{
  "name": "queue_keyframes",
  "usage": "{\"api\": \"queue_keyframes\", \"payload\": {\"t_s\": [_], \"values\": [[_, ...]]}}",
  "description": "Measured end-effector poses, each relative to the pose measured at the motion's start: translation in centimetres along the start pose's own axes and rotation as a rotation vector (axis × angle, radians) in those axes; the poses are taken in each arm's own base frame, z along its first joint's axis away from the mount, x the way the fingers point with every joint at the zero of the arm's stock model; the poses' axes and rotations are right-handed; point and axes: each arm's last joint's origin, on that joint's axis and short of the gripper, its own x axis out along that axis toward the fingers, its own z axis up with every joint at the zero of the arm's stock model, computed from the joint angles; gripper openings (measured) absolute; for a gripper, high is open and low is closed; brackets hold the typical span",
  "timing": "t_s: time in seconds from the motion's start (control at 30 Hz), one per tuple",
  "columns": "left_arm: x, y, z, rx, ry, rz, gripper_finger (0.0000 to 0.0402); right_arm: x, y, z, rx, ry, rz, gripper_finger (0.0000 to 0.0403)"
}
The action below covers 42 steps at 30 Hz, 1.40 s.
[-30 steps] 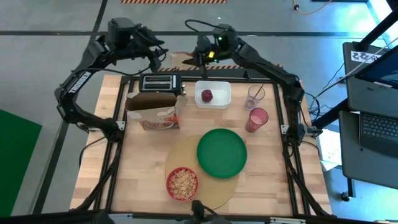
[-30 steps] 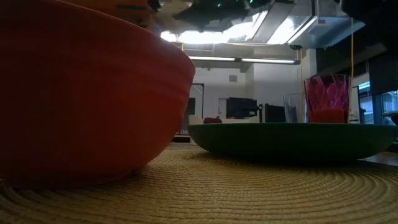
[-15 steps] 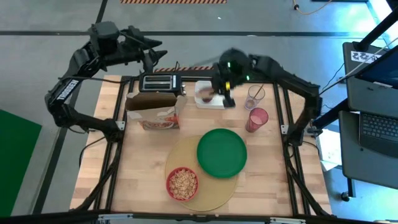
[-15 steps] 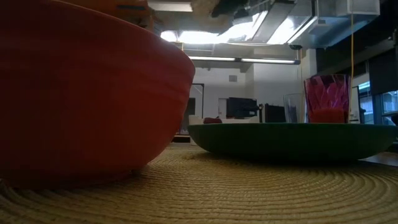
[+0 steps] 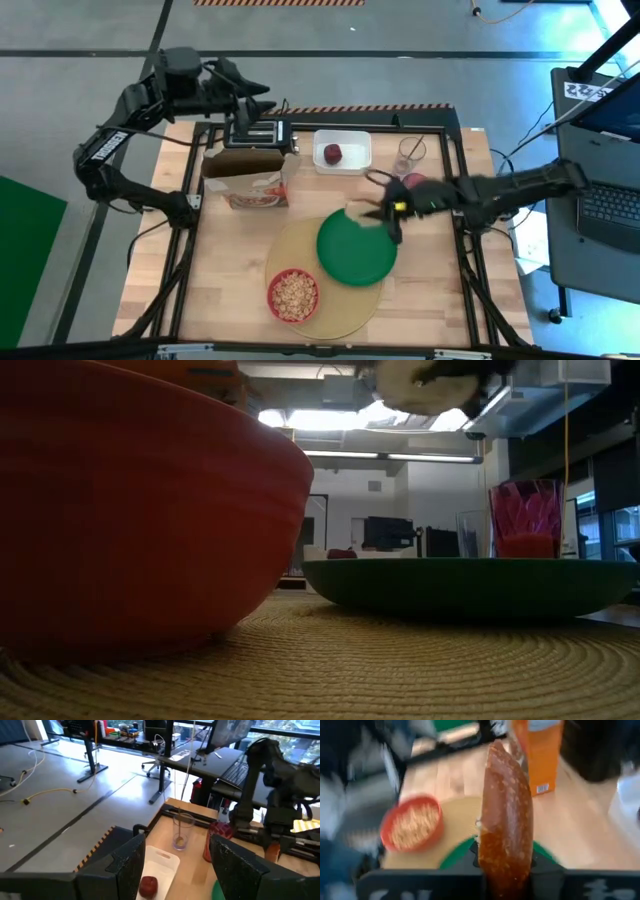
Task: Arrange a breakfast setting
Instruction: Put the bagel on the green plate
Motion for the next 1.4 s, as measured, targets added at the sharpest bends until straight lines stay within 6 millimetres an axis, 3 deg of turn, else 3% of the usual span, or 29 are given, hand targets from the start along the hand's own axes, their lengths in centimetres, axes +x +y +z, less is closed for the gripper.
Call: {"api": "queue_keyframes", "payload": {"t_s": [0.2,0.57,0.9,1.23,1.4], "values": [[0.4,-0.1,-0.1,0.022,0.008,-0.006,0.0212,0.9,2.9,-6.9,0.275,-0.054,-0.057,0.0022],[0.4,0.0,-0.1,0.055,0.01,-0.004,0.0212,4.9,5.7,-14.3,0.615,0.013,-0.224,0.0022],[0.7,0.0,-0.2,0.054,0.023,-0.005,0.0212,7.6,5.6,-16.8,0.74,0.057,-0.269,0.0028],[0.6,-0.1,-0.3,0.052,0.037,-0.014,0.0212,7.9,5.0,-16.9,0.697,0.109,-0.289,0.0032],[0.6,-0.2,-0.4,0.046,0.042,-0.055,0.0212,7.9,5.1,-16.9,0.686,0.123,-0.28,0.0075]]}}
